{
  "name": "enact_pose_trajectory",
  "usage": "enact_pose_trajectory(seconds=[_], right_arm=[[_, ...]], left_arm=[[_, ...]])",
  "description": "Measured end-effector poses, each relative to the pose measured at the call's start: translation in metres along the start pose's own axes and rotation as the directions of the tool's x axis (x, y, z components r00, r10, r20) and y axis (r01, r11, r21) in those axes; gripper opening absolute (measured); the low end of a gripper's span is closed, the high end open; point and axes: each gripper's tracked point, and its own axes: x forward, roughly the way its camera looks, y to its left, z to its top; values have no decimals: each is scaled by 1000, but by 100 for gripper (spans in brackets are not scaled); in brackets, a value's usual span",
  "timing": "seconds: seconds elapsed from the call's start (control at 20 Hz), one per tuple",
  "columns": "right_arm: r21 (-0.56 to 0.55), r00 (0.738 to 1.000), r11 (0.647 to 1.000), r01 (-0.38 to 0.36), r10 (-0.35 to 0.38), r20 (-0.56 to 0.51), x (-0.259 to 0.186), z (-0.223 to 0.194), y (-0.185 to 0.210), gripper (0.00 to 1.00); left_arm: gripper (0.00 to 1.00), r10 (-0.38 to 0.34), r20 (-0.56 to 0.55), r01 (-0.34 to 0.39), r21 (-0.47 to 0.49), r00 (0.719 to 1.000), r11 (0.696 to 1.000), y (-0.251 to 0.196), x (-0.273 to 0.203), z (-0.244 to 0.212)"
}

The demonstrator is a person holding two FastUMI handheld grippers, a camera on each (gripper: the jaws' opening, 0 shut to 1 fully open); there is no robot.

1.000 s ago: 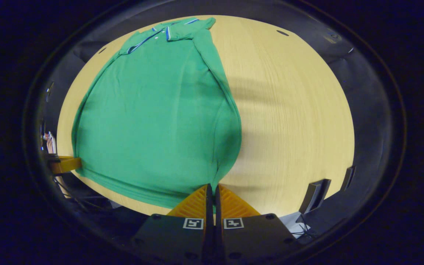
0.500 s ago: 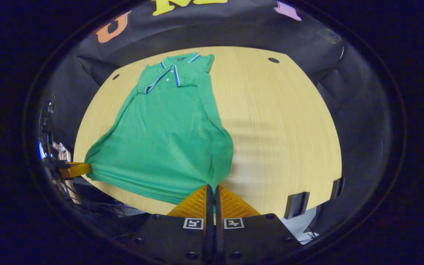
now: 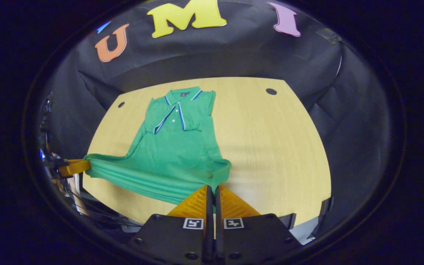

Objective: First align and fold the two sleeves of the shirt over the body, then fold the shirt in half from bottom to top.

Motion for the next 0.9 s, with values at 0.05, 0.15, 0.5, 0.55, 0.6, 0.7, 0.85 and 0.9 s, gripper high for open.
enact_pose_trajectory(seconds=[0.05, 0.15, 0.5, 0.55, 0.6, 0.7, 0.85, 0.9], right_arm=[[2, 1000, 1000, -7, 7, 11, 1, 11, 1, 8], [9, 999, 1000, -19, 19, 48, 3, 36, 4, 2], [-58, 992, 998, -7, 14, 124, 36, 115, 12, 8], [-61, 991, 998, -4, 12, 133, 44, 127, 11, 5], [-61, 990, 998, -3, 11, 142, 52, 138, 11, 5], [-51, 988, 999, 1, 7, 155, 71, 161, 10, 8], [-34, 985, 999, 8, -2, 175, 103, 192, 8, 5], [-29, 983, 1000, 10, -5, 186, 114, 202, 8, 5]], left_arm=[[3, 4, 12, -4, 10, 1000, 1000, 2, 3, 9], [3, 18, 27, -19, 24, 999, 1000, 5, 10, 27], [3, 57, 99, -59, 13, 993, 998, 17, 50, 105], [4, 63, 120, -68, 36, 991, 997, 18, 59, 119], [3, 77, 131, -85, 59, 988, 995, 21, 68, 130], [3, 87, 153, -100, 80, 984, 992, 22, 86, 151], [3, 96, 182, -109, 64, 979, 992, 24, 112, 181], [3, 98, 188, -111, 62, 977, 992, 25, 122, 189]])
